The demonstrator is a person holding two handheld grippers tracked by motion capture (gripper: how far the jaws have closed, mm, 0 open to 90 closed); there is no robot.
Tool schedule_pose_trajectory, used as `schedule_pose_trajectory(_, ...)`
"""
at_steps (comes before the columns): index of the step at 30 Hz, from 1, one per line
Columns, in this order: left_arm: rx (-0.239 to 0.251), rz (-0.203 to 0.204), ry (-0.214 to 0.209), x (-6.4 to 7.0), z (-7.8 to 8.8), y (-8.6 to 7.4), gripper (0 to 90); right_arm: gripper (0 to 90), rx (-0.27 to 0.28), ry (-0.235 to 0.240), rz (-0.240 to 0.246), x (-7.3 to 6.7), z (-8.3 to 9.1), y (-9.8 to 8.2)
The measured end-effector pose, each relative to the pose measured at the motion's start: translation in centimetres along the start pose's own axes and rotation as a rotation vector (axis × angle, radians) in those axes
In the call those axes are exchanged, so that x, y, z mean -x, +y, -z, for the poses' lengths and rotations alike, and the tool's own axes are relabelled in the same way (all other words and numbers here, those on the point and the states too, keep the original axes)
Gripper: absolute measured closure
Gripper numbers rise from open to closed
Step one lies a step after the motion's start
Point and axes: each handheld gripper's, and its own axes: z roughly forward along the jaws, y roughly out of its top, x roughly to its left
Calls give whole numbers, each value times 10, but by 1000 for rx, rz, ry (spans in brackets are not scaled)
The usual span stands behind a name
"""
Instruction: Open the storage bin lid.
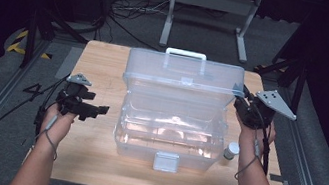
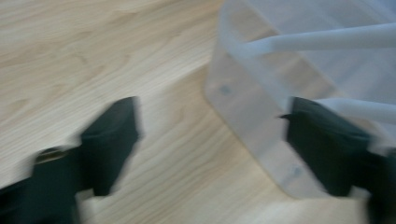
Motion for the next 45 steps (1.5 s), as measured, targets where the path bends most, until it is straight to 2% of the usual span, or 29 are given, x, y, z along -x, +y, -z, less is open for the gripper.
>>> schedule_pose_trajectory(1, -6, 6, -15, -2, -1, 0, 129, 767, 1, 1, 1, 0, 0, 0)
schedule_pose_trajectory(2, -15, 13, -38, -3, -1, 0, 222, 767, 0, 2, -2, 0, -1, 1)
schedule_pose_trajectory(3, -23, 13, -42, -4, -2, 0, 218, 767, -4, 3, -3, 1, -1, 1)
schedule_pose_trajectory(4, -31, 8, -45, -4, -3, 0, 143, 767, -5, 3, -3, 1, -1, 1)
schedule_pose_trajectory(5, -38, 0, -31, -5, -4, -1, 120, 767, -4, 6, -3, 2, -1, 1)
schedule_pose_trajectory(6, -38, 0, -31, -5, -4, -1, 189, 767, -4, 6, -3, 2, -1, 1)
schedule_pose_trajectory(7, -48, 2, -33, -5, -4, -1, 203, 767, -2, 6, -2, 2, -2, 2)
schedule_pose_trajectory(8, -51, 6, -21, -5, -5, -1, 203, 767, -2, 6, -2, 2, -2, 2)
schedule_pose_trajectory(9, -54, 4, -21, -5, -5, -1, 151, 766, -5, 3, 2, 2, -2, 2)
schedule_pose_trajectory(10, -53, 3, -20, -6, -5, -1, 148, 766, -7, -1, 6, 1, -2, 2)
schedule_pose_trajectory(11, -59, 3, -24, -6, -5, -2, 189, 766, -4, 2, 6, 1, -2, 2)
schedule_pose_trajectory(12, -65, 0, -30, -7, -6, -2, 149, 766, -9, -1, 10, 2, -3, 3)
schedule_pose_trajectory(14, -73, -10, -51, -7, -7, -2, 173, 766, -8, 3, 12, 2, -4, 4)
schedule_pose_trajectory(15, -79, -17, -58, -7, -7, -2, 155, 765, -13, -3, 11, 2, -5, 5)
schedule_pose_trajectory(21, -79, -18, -56, -8, -7, -3, 160, 765, -14, 4, 4, 4, -9, 8)
schedule_pose_trajectory(24, -74, -6, -50, -9, -7, -4, 160, 765, -18, 5, 3, 5, -13, 10)
schedule_pose_trajectory(30, -83, -15, -49, -9, -8, -4, 160, 766, -22, 7, -3, 7, -17, 13)
schedule_pose_trajectory(34, -90, -22, -51, -9, -9, -4, 160, 765, -23, -4, 8, 6, -20, 14)
schedule_pose_trajectory(45, -107, -10, -53, -10, -12, -6, 160, 767, -23, -16, 22, 6, -26, 19)
